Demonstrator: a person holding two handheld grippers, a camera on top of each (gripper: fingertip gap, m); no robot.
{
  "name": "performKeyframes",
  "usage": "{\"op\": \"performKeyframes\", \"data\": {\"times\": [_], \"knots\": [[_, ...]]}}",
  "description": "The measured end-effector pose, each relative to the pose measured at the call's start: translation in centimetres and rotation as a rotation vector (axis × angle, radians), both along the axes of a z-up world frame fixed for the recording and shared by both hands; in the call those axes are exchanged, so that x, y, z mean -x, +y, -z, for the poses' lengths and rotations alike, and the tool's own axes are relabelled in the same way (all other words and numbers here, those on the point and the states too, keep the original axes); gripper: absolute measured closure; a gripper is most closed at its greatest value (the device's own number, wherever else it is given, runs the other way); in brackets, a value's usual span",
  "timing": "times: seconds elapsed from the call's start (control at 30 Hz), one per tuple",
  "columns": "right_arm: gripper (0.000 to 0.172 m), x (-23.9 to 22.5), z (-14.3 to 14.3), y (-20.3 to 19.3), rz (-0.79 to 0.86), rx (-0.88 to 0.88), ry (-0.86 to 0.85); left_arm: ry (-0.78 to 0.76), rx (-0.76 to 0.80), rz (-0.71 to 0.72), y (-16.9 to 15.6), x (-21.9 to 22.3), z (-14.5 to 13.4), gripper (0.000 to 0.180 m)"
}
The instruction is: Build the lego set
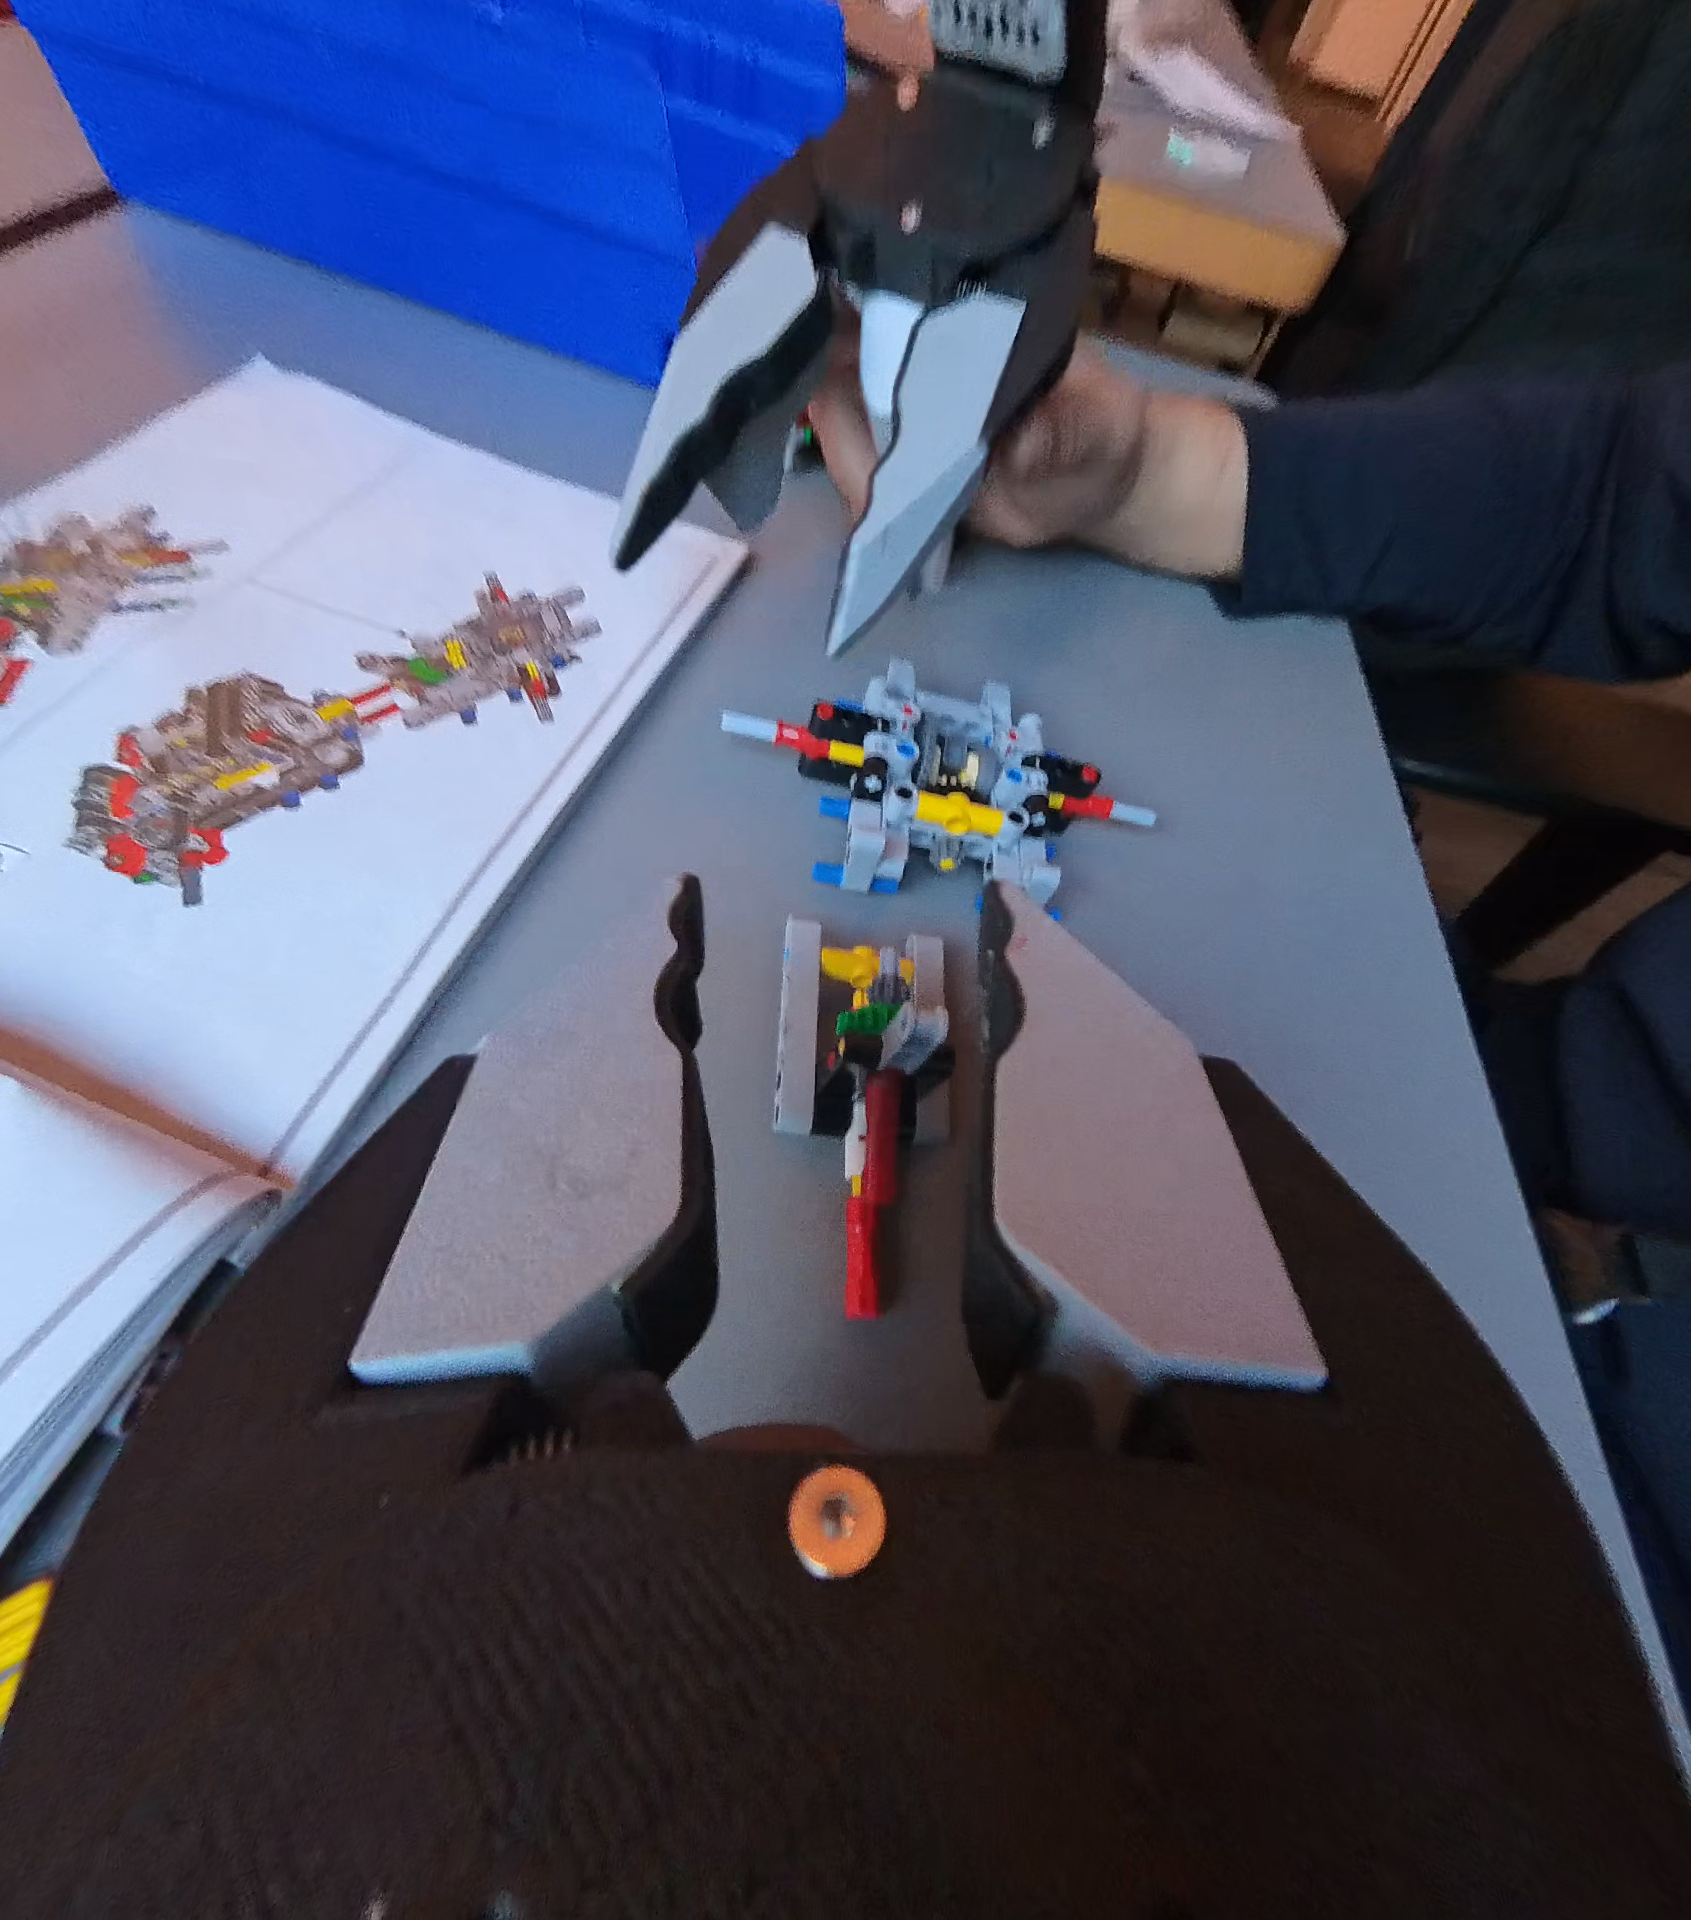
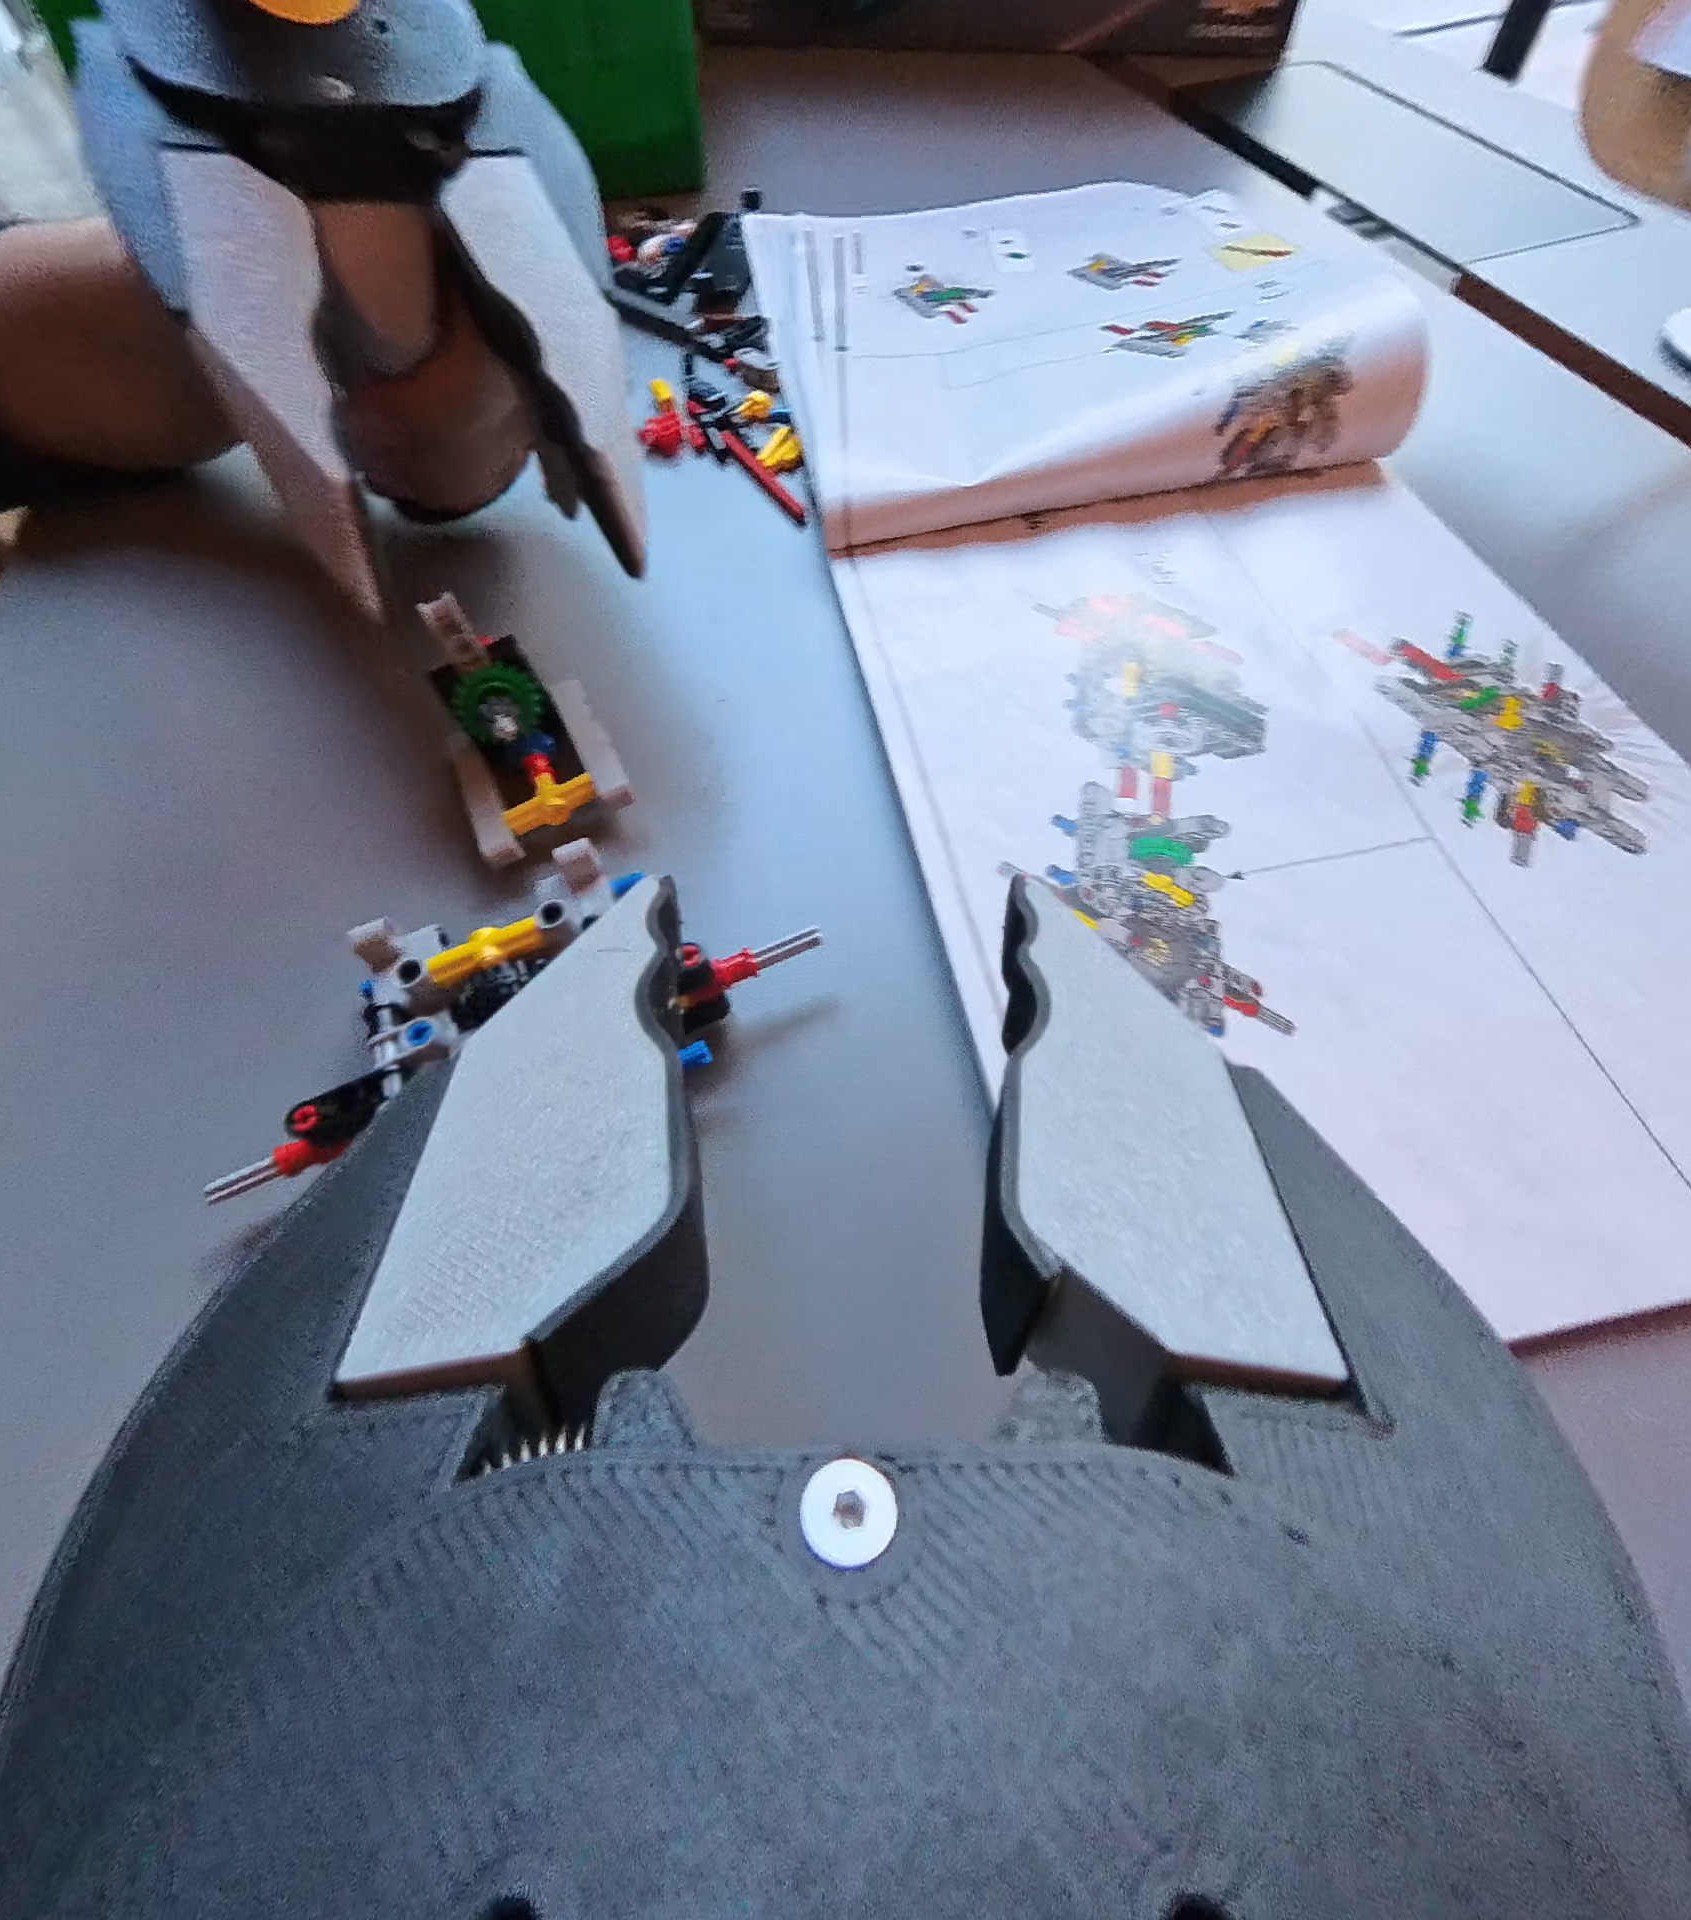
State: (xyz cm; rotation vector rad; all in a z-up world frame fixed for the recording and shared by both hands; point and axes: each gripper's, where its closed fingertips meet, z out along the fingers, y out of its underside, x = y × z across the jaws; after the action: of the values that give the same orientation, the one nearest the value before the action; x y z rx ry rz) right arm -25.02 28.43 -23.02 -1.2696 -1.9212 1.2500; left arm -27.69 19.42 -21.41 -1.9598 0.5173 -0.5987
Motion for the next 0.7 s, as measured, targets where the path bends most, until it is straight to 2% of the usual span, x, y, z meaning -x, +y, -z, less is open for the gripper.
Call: {"op": "performKeyframes", "data": {"times": [0.13, 0.27, 0.4, 0.47, 0.57, 0.7], "knots": [[0.117, 0.0, -0.5, 0.5, 0.015, 0.066, 0.009, -0.099, -0.078, -0.025, 0.3, 0.5, -2.0, 0.123], [0.113, -0.2, -0.7, 0.6, 0.004, 0.117, 0.003, -0.119, -0.151, -0.058, 0.7, 1.2, -2.8, 0.117], [0.104, 0.0, -0.3, 0.8, 0.017, 0.094, -0.015, -0.172, -0.191, -0.048, 0.5, 0.9, -3.9, 0.113], [0.104, 0.2, -0.2, 0.7, 0.016, 0.060, -0.015, -0.218, -0.203, -0.062, 0.6, 1.1, -4.6, 0.098], [0.105, 0.8, 0.0, 0.8, 0.020, -0.006, -0.001, -0.295, -0.225, -0.099, 0.8, 1.7, -5.6, 0.089], [0.105, 1.7, -0.4, 0.6, -0.003, -0.032, 0.036, -0.338, -0.253, -0.151, 0.9, 3.2, -6.3, 0.100]]}}
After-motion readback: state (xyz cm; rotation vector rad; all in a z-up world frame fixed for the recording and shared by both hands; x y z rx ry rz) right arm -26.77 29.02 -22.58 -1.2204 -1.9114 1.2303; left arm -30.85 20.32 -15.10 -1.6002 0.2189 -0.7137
